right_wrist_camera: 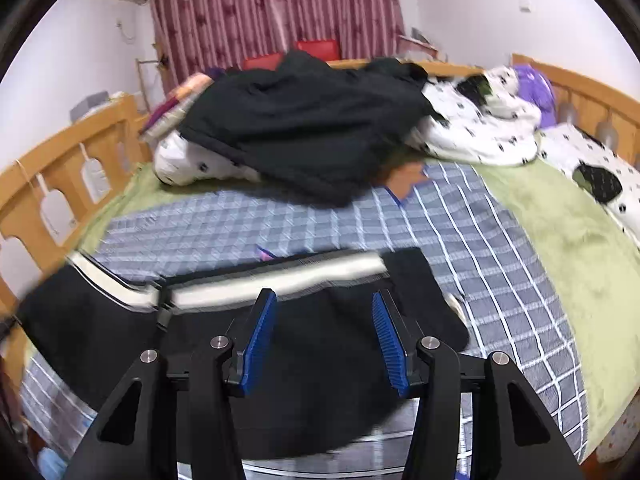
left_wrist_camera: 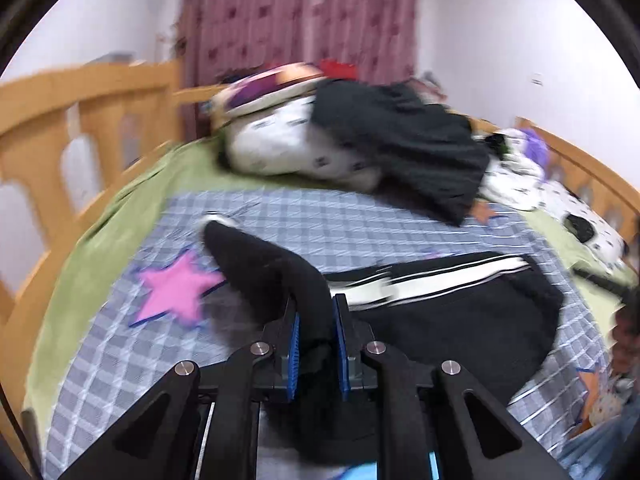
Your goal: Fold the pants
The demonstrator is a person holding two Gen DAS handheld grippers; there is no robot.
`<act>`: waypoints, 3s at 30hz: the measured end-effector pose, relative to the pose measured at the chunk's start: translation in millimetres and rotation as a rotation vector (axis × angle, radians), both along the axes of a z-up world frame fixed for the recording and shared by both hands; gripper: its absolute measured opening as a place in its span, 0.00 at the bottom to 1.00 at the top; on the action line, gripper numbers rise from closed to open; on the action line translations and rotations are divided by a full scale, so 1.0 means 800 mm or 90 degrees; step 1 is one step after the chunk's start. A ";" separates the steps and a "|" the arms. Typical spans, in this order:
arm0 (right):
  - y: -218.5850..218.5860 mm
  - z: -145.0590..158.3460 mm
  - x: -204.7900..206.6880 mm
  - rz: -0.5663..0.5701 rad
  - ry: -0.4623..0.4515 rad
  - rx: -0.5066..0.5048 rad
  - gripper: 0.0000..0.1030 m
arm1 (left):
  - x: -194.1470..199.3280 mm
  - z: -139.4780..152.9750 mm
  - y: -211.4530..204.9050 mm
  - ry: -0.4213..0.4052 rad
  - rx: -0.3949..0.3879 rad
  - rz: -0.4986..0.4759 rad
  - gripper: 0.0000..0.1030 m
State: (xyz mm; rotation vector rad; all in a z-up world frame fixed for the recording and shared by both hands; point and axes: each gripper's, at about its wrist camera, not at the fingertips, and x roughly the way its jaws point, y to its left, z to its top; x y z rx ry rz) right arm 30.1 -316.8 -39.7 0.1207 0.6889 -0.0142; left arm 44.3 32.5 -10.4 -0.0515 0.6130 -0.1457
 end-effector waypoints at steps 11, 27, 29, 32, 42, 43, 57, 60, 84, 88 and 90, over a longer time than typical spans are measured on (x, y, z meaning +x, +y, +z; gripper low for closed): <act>-0.141 -0.047 -0.036 -0.110 0.012 0.059 0.40 | 0.060 -0.088 -0.243 0.127 -0.130 -0.234 0.02; -0.002 -0.063 -0.003 0.088 0.061 0.044 0.47 | -0.018 -0.081 -0.095 0.084 -0.055 -0.124 0.36; 0.028 -0.072 0.010 0.122 0.086 0.089 0.47 | -0.018 -0.087 -0.068 0.094 -0.045 -0.092 0.36; 0.064 -0.088 0.032 0.146 0.120 0.136 0.47 | -0.023 -0.111 -0.018 0.145 -0.048 -0.053 0.36; 0.134 -0.151 0.073 0.174 0.217 0.182 0.46 | -0.053 -0.168 -0.014 0.206 -0.115 -0.141 0.51; 0.135 -0.155 0.076 0.174 0.220 0.196 0.43 | -0.050 -0.172 -0.017 0.207 -0.125 -0.145 0.53; 0.073 -0.020 0.033 0.237 0.009 0.125 0.16 | -0.036 -0.188 -0.091 0.172 -0.052 -0.100 0.61; 0.027 -0.002 0.026 0.192 -0.026 0.097 0.16 | -0.036 -0.182 -0.106 0.176 -0.057 -0.129 0.61; -0.079 -0.097 0.028 0.005 0.112 0.019 0.17 | -0.032 -0.175 -0.158 0.176 -0.107 -0.130 0.15; -0.079 -0.078 0.000 0.033 0.064 0.059 0.16 | -0.034 -0.162 -0.123 0.130 -0.062 -0.095 0.14; -0.071 -0.097 0.004 0.043 0.104 0.058 0.16 | -0.017 -0.181 -0.106 0.200 -0.105 -0.096 0.14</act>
